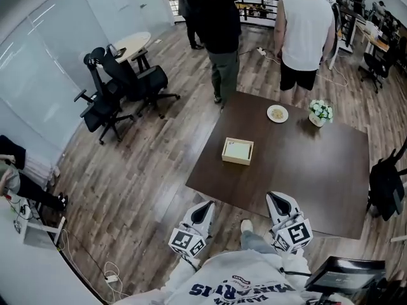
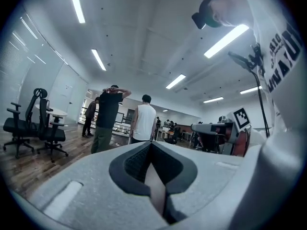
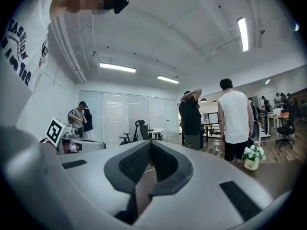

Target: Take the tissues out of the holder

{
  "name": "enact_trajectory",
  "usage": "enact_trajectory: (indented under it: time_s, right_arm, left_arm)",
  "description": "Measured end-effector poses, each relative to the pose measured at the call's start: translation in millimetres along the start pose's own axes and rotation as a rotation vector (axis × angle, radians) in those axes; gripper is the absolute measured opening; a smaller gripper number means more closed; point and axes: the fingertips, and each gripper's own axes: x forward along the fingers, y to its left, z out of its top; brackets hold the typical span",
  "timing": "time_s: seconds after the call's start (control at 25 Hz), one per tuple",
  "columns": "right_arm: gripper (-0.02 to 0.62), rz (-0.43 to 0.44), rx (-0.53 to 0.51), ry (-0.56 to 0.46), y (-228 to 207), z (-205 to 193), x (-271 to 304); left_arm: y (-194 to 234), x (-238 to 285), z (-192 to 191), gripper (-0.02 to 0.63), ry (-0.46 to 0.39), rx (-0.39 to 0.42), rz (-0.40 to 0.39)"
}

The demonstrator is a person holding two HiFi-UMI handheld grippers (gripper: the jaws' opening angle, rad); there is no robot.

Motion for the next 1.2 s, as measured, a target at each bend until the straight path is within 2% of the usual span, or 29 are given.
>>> enact_trajectory:
  time_s: [0.4, 0.48, 0.6, 0.64, 0.8, 0.96, 1.2]
  right_arm:
    - [0.008, 0.088, 0.052, 0.002, -80.5, 0.0, 66.2]
    - [0.008, 0.102, 0.053, 0.003, -96.1, -2.0, 77.4]
    - [0.008, 0.123, 0.057, 0.016, -110.5, -8.6, 91.7]
    - [0.008, 0.131, 0.06, 0.018, -110.1, -8.6, 94.8]
    - [0.008, 0.165, 0.085, 0.02, -101.3, -5.3, 108.4]
    - [0.008, 0.183, 0.084, 0.011, -100.0, -4.3, 122.4]
    - [0.009, 0.145, 0.082, 0.004, -98.3, 8.1, 121.0]
  left_arm:
    - [30.1, 87.4, 19.8, -0.002, 0.005, -0.017, 0.086]
    - [33.6, 101.8, 21.9, -0.002, 0.025, 0.028, 0.117]
    - [30.2, 117.0, 21.0, -0.002, 0.077, 0.149, 0.146]
    - [28.1, 117.1, 23.7, -0.002, 0.074, 0.149, 0.14]
    - [35.0, 114.7, 35.8, -0.002, 0.032, 0.057, 0.134]
    - [45.2, 125.1, 41.4, -0.002, 0.022, 0.06, 0.137]
    - [49.2, 128.3, 47.4, -0.002, 0.022, 0.059, 0.097]
